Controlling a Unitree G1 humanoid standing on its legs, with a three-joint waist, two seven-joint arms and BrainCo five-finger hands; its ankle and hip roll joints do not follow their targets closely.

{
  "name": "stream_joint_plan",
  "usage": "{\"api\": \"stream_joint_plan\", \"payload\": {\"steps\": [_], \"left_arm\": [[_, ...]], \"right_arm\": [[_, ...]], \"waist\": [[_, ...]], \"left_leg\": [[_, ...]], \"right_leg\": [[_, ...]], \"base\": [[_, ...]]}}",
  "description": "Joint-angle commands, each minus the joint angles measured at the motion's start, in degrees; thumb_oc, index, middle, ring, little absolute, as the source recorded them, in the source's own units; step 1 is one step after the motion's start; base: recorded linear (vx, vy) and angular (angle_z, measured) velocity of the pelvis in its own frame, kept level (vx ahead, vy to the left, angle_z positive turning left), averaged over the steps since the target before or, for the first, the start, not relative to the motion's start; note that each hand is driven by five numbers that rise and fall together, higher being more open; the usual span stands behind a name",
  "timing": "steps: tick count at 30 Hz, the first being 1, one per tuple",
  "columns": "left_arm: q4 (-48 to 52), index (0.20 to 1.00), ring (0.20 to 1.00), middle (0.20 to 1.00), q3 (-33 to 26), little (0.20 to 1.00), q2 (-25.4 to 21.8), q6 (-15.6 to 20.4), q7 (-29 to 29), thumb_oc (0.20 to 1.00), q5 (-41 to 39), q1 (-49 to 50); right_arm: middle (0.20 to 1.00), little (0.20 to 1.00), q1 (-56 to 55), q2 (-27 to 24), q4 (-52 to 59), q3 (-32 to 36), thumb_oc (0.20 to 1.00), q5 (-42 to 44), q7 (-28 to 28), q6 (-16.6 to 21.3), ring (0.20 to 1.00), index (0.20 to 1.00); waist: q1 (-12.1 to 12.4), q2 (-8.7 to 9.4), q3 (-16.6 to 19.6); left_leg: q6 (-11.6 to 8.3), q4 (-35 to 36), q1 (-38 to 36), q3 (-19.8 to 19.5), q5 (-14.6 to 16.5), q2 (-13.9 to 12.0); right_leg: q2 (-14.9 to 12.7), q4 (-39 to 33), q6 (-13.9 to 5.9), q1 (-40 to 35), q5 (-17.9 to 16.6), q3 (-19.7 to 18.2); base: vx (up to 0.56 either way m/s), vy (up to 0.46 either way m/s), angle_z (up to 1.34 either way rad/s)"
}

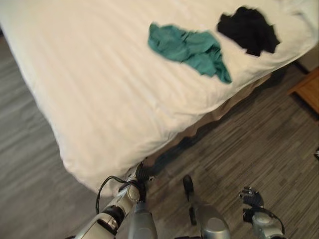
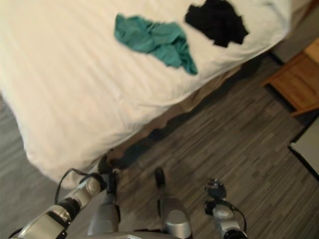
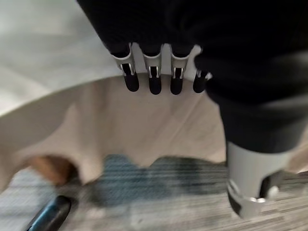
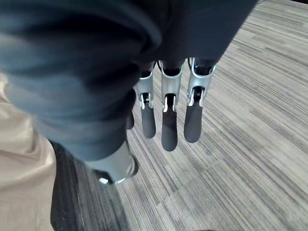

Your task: Tidy up the quilt and then pick up the clothes from the bed and put them into the laundry hamper.

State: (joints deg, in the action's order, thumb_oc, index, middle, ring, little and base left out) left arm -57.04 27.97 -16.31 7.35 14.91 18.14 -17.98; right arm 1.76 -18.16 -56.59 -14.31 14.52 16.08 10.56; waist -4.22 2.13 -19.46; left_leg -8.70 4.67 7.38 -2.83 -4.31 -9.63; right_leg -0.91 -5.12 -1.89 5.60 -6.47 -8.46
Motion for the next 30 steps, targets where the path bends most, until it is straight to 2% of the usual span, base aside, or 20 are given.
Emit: {"api": "stream_joint_plan", "payload": {"steps": [1, 2, 3, 4, 5, 6, 7, 9, 11, 13, 14, 15, 16, 17, 19, 20, 22, 23, 26, 30], "left_arm": [[-1.0, 1.000, 1.000, 1.000, 2.8, 1.000, 1.9, -0.2, -1.3, 1.000, -2.1, 0.5], [-1.0, 1.000, 1.000, 1.000, 2.8, 1.000, 1.9, -0.2, -1.4, 1.000, -2.1, 0.5], [-1.1, 1.000, 1.000, 1.000, 2.0, 1.000, 2.0, -0.4, -1.0, 1.000, -3.0, 0.2], [-1.4, 1.000, 1.000, 1.000, 1.9, 1.000, 2.0, -0.7, -0.8, 1.000, -2.9, 0.2], [-1.9, 1.000, 1.000, 1.000, 1.9, 1.000, 2.0, -1.0, -0.8, 1.000, -2.8, 0.2], [-1.9, 1.000, 1.000, 1.000, 1.9, 1.000, 2.0, -1.0, -0.8, 1.000, -2.8, 0.2], [-3.1, 1.000, 1.000, 1.000, 1.5, 1.000, 2.1, -1.8, -1.1, 1.000, -2.0, 0.2], [-4.1, 1.000, 1.000, 1.000, 1.1, 1.000, 2.0, -2.1, -1.2, 1.000, -1.9, 0.4], [-6.5, 1.000, 1.000, 1.000, 1.3, 1.000, 2.5, -1.7, -2.4, 1.000, -0.5, 1.1], [-8.4, 1.000, 1.000, 1.000, 1.5, 1.000, 3.2, -2.2, -2.9, 1.000, 1.9, 2.3], [-10.5, 1.000, 1.000, 1.000, 1.1, 1.000, 3.6, -2.4, -3.2, 1.000, 2.9, 3.4], [-10.6, 1.000, 1.000, 1.000, 1.1, 1.000, 3.7, -2.4, -3.2, 1.000, 2.9, 3.3], [-10.5, 1.000, 1.000, 1.000, 0.8, 1.000, 3.7, -2.3, -2.8, 1.000, 2.5, 3.3], [-10.0, 1.000, 1.000, 1.000, 0.6, 1.000, 3.6, -2.4, -2.5, 1.000, 2.4, 3.4], [-9.4, 1.000, 1.000, 1.000, 0.3, 1.000, 3.4, -2.6, -1.4, 1.000, 1.5, 3.0], [-8.8, 1.000, 1.000, 1.000, -0.3, 1.000, 3.8, -2.4, -0.2, 1.000, 0.5, 2.7], [-8.5, 1.000, 1.000, 1.000, -0.5, 1.000, 4.0, -2.1, 0.2, 1.000, 0.3, 2.8], [-7.7, 1.000, 1.000, 1.000, -0.6, 1.000, 4.6, -1.6, 0.2, 1.000, -0.2, 3.5], [-7.4, 1.000, 1.000, 1.000, -0.2, 1.000, 4.4, -1.3, -0.3, 1.000, 0.0, 4.5], [-7.2, 1.000, 1.000, 1.000, 0.8, 1.000, 4.0, -1.5, -1.3, 1.000, 0.7, 4.8]], "right_arm": [[1.000, 1.000, 3.9, 0.7, -3.7, 3.0, 1.000, -6.2, -1.0, -2.4, 1.000, 1.000], [1.000, 1.000, 3.9, 0.7, -3.7, 3.0, 1.000, -6.2, -1.0, -2.4, 1.000, 1.000], [1.000, 1.000, 4.1, 1.9, -4.0, 2.9, 1.000, -6.3, -0.9, -2.7, 1.000, 1.000], [1.000, 1.000, 4.6, 2.3, -4.2, 2.3, 1.000, -7.3, -0.8, -3.0, 1.000, 1.000], [1.000, 1.000, 4.5, 2.6, -4.6, 1.8, 1.000, -8.7, -0.8, -3.5, 1.000, 1.000], [1.000, 1.000, 4.5, 2.6, -4.6, 1.8, 1.000, -8.7, -0.8, -3.5, 1.000, 1.000], [1.000, 1.000, 3.3, 3.4, -4.6, 1.0, 1.000, -10.8, -0.9, -3.6, 1.000, 1.000], [1.000, 1.000, 3.0, 3.8, -5.4, 0.3, 1.000, -11.3, -1.5, -3.7, 1.000, 1.000], [1.000, 1.000, 1.3, 3.7, -7.7, 0.2, 1.000, -12.5, -1.7, -4.4, 1.000, 1.000], [1.000, 1.000, 0.1, 3.9, -8.5, 0.6, 1.000, -11.5, -2.5, -3.8, 1.000, 1.000], [1.000, 1.000, -0.9, 3.1, -9.3, 1.1, 1.000, -10.4, -3.3, -4.0, 1.000, 1.000], [1.000, 1.000, -0.9, 3.1, -9.2, 1.1, 1.000, -10.4, -3.3, -4.0, 1.000, 1.000], [1.000, 1.000, -0.8, 2.5, -9.2, 1.2, 1.000, -10.1, -3.3, -4.0, 1.000, 1.000], [1.000, 1.000, -0.6, 2.2, -9.0, 1.2, 1.000, -10.1, -3.4, -4.1, 1.000, 1.000], [1.000, 1.000, 0.7, 1.6, -8.9, 0.7, 1.000, -10.0, -3.4, -4.4, 1.000, 1.000], [1.000, 1.000, 1.4, 1.3, -8.7, 0.3, 1.000, -10.1, -3.4, -4.4, 1.000, 1.000], [1.000, 1.000, 1.7, 1.2, -8.5, 0.0, 1.000, -10.3, -3.4, -4.3, 1.000, 1.000], [1.000, 1.000, 1.5, 1.0, -8.6, -0.3, 1.000, -11.2, -3.6, -4.0, 1.000, 1.000], [1.000, 1.000, 1.4, 0.7, -9.4, -0.1, 1.000, -12.7, -3.6, -4.5, 1.000, 1.000], [1.000, 1.000, 0.7, 1.8, -9.5, 0.8, 1.000, -12.9, -3.3, -4.4, 1.000, 1.000]], "waist": [[-0.2, -2.49, -0.3], [0.0, -2.43, -0.3], [-0.3, -1.74, -1.3], [0.8, -1.60, -2.0], [1.5, -1.97, -2.0], [1.4, -1.94, -1.9], [1.4, -2.48, -0.7], [0.5, -2.44, -0.1], [-0.1, -2.03, 1.6], [-0.5, -1.78, 3.3], [-0.5, -1.75, 3.6], [-0.4, -1.88, 3.6], [0.2, -0.82, 2.7], [1.0, -0.46, 2.0], [2.5, 0.52, 0.7], [3.7, 0.10, 0.4], [4.2, -0.21, 0.7], [4.6, -1.67, 1.9], [5.2, -3.15, 3.6], [4.9, -2.63, 3.8]], "left_leg": [[1.72, -1.5, -5.9, 3.0, 3.5, 1.9], [1.75, -1.5, -6.0, 3.2, 3.6, 1.9], [2.78, -1.8, -9.4, 7.8, 5.1, 2.3], [3.03, -1.3, -11.6, 11.4, 5.8, 2.0], [3.40, -1.2, -12.4, 13.3, 6.2, 2.1], [3.42, -1.2, -12.1, 13.2, 6.1, 2.1], [4.10, -0.7, -13.3, 17.4, 6.4, 2.2], [4.40, -0.3, -14.1, 19.3, 6.5, 2.1], [4.52, -1.7, -14.8, 21.6, 7.6, 3.2], [3.75, -4.8, -15.4, 23.2, 8.7, 3.0], [1.88, -17.1, -14.3, 24.9, 4.8, 0.2], [1.73, -17.6, -14.1, 24.9, 5.0, -0.1], [0.53, -29.2, -10.2, 22.2, 0.4, -1.9], [0.66, -37.4, -5.7, 19.1, -0.2, -2.2], [1.89, -41.8, -0.2, 14.9, 2.8, 1.1], [2.35, -36.5, 2.2, 12.8, 5.4, 3.1], [2.80, -29.7, 1.9, 12.4, 6.0, 3.7], [2.59, -13.5, 1.4, 11.6, 4.3, 2.8], [2.46, -1.8, 0.3, 9.6, 0.1, 3.6], [5.40, -1.3, -2.5, 9.3, 0.7, 7.3]], "right_leg": [[-3.1, 9.4, -7.52, 1.1, 7.3, 3.3], [-3.1, 9.6, -7.55, 1.2, 7.4, 3.1], [-3.5, 14.1, -10.13, 3.1, 6.0, 4.2], [-5.5, 16.0, -11.13, 4.6, 4.8, 9.5], [-8.3, 17.4, -10.62, 5.5, 4.7, 17.5], [-8.4, 17.3, -10.60, 5.6, 4.5, 17.6], [-10.6, 21.4, -8.57, 6.1, 6.2, 30.1], [-9.1, 23.8, -8.33, 7.3, 7.3, 31.6], [-6.2, 17.2, -7.58, 3.6, 8.3, 31.4], [-2.8, 11.5, -5.03, 0.2, 9.2, 27.3], [-0.7, 8.5, -2.86, -2.5, 9.8, 25.2], [-0.5, 8.4, -2.75, -2.6, 9.8, 25.2], [-0.2, 6.9, -1.35, -4.2, 9.8, 23.0], [0.0, 5.9, -0.42, -5.3, 9.7, 21.9], [-1.3, 3.7, -0.54, -7.1, 9.6, 18.1], [-2.7, 1.8, -1.93, -8.9, 9.7, 15.2], [-3.8, 0.8, -2.97, -9.7, 9.8, 14.3], [-4.2, 0.1, -4.36, -11.2, 10.8, 13.7], [-4.3, 0.7, -5.30, -14.0, 13.5, 13.1], [-4.0, 13.2, -6.17, -12.5, 16.1, 12.1]], "base": [[0.21, 0.316, -0.83], [0.17, 0.416, -0.64], [0.07, 0.316, -0.61], [0.07, 0.380, -0.99], [0.02, 0.173, -1.76], [0.02, 0.192, -2.00], [0.02, 0.124, -2.00], [0.12, 0.113, -1.43], [0.18, 0.035, -1.08], [0.25, -0.066, -0.66], [0.24, -0.066, -0.83], [0.23, -0.114, -0.95], [0.10, -0.085, -1.03], [0.10, -0.045, -1.28], [0.16, 0.185, -1.49], [0.22, 0.246, -1.73], [0.37, 0.318, -1.63], [0.45, 0.333, -0.93], [0.51, 0.276, -0.37], [0.43, 0.244, -0.04]]}}
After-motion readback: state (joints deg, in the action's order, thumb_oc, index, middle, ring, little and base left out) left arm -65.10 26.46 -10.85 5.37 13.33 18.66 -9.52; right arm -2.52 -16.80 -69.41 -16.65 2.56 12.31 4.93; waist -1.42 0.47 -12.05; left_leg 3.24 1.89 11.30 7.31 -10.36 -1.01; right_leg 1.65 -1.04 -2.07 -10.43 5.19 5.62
